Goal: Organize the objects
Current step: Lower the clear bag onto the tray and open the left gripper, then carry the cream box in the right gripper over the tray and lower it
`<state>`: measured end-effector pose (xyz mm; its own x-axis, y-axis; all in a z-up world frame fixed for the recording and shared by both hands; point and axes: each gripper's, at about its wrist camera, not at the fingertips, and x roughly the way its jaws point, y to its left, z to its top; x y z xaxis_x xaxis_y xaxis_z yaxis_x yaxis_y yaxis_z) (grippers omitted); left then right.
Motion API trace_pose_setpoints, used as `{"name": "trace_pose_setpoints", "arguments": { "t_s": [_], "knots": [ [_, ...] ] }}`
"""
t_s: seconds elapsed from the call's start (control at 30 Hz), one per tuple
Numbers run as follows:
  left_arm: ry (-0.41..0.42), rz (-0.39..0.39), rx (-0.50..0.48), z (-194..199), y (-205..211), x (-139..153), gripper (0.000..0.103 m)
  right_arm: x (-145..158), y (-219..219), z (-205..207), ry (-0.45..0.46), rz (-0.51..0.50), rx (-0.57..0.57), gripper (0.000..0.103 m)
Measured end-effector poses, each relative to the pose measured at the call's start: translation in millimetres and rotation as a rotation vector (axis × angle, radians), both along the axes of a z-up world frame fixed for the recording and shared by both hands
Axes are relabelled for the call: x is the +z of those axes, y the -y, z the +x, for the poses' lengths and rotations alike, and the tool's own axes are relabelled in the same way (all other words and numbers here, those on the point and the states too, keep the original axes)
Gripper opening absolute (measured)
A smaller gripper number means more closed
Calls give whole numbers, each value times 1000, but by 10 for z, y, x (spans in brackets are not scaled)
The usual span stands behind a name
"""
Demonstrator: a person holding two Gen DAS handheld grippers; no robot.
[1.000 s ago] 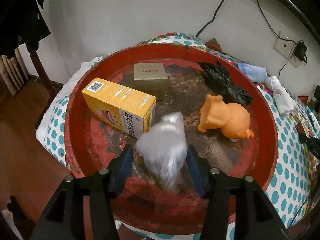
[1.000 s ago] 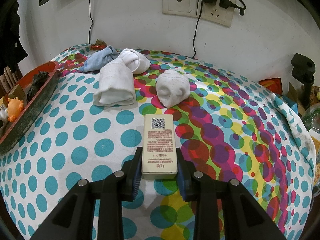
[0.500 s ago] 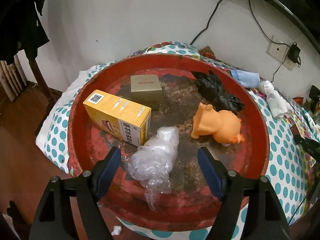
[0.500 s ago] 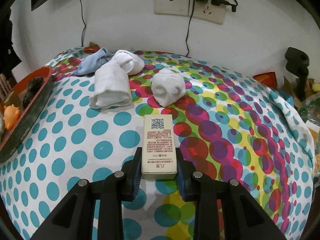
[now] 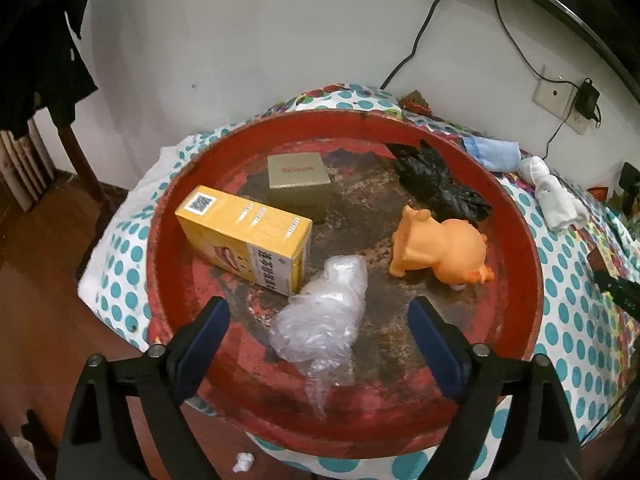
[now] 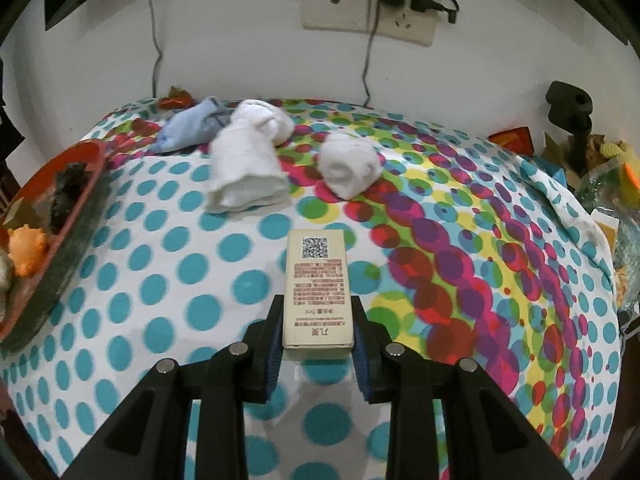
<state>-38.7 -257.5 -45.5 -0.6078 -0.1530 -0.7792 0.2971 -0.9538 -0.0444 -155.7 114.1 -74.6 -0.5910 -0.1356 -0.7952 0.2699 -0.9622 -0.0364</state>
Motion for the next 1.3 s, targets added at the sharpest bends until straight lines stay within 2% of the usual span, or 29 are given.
{"name": "trace_pose_setpoints", "arguments": {
  "t_s": [0.37, 0.53, 0.67, 0.83, 0.93, 1.3],
  "knots": [
    [-12, -24, 8, 51, 114, 53, 92, 400, 660, 280, -41, -58, 148, 30],
    [-18, 18, 16, 70, 200, 57, 92, 541, 989, 375, -45, -87, 222, 30],
    [-24, -4, 33, 90, 240, 75, 93, 601, 1292, 484, -37, -102, 298, 30],
    [-36, 31, 56, 124, 340, 93, 93, 568, 1692, 655, -18, -102, 400, 30],
    [-45, 30, 60, 139, 372, 110, 93, 515, 1898, 757, 13, -121, 444, 30],
    [-54, 25, 90, 183, 483, 121, 93, 307, 2529, 1068, 61, -81, 584, 30]
  ]
}}
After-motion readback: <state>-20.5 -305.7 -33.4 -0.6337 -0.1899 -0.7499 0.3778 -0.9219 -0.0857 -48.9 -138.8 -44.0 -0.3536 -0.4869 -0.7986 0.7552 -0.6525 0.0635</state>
